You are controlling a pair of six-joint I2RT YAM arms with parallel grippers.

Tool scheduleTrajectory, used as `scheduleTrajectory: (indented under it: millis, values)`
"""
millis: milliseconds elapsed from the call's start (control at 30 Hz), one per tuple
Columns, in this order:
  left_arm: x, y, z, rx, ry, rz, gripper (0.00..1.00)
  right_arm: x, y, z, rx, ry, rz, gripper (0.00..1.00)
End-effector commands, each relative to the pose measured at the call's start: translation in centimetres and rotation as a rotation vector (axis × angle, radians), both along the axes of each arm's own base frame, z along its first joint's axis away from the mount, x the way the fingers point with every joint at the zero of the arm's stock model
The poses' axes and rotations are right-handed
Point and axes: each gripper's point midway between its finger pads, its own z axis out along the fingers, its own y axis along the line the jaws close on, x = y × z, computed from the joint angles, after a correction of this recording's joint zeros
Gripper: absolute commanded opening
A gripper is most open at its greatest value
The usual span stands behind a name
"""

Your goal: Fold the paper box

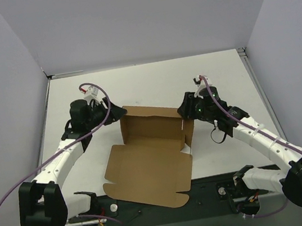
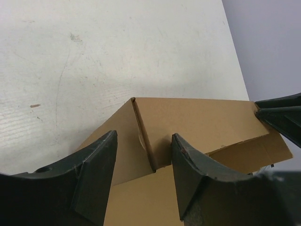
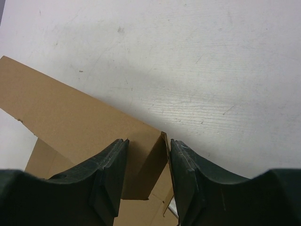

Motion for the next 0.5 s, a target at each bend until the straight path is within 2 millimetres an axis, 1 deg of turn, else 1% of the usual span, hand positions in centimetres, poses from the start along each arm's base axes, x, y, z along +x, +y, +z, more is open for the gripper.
scheduleTrajectory:
  millis: [0,33,100,200,233,267,300,367,467]
  values:
    - [-0.7,0.6,-0.6,0.031,-0.007,0.005,0.56,-0.6,-0.1,-1.5,-0.044,0.046,-0.003,0.41]
    - [-0.9,0.7,-0.9,0.036,0.000,0.005,0.56,-0.7,0.1,-1.4,-0.043,0.043,0.002,0.41]
    - [-1.4,0.6,-1.7,0.036,0.018,-0.007,0.48,-0.6,0.2,-1.4,-0.040,0.039,0.000,0.41]
    - [-1.8,0.4,-2.1,0.030,0.029,-0.022,0.39,-0.6,0.7,-1.2,-0.031,0.038,0.002,0.41]
    - [-1.8,0.4,-2.1,0.028,0.027,-0.023,0.37,-0.5,0.9,-1.0,-0.025,0.034,0.001,0.41]
    - [-1.9,0.4,-1.9,0.025,0.018,-0.025,0.36,-0.5,1.1,-0.9,-0.020,0.031,0.002,0.41]
    - [-1.9,0.4,-1.5,0.019,0.004,-0.027,0.33,-0.4,1.2,-0.9,-0.012,0.035,-0.008,0.41]
    - [-1.7,0.3,-0.9,0.013,-0.018,-0.023,0.32,-0.3,1.3,-0.8,0.006,0.036,-0.020,0.41]
    - [-1.5,0.1,0.1,-0.010,-0.067,-0.031,0.29,1.0,1.9,0.4,0.061,-0.020,-0.050,0.41]
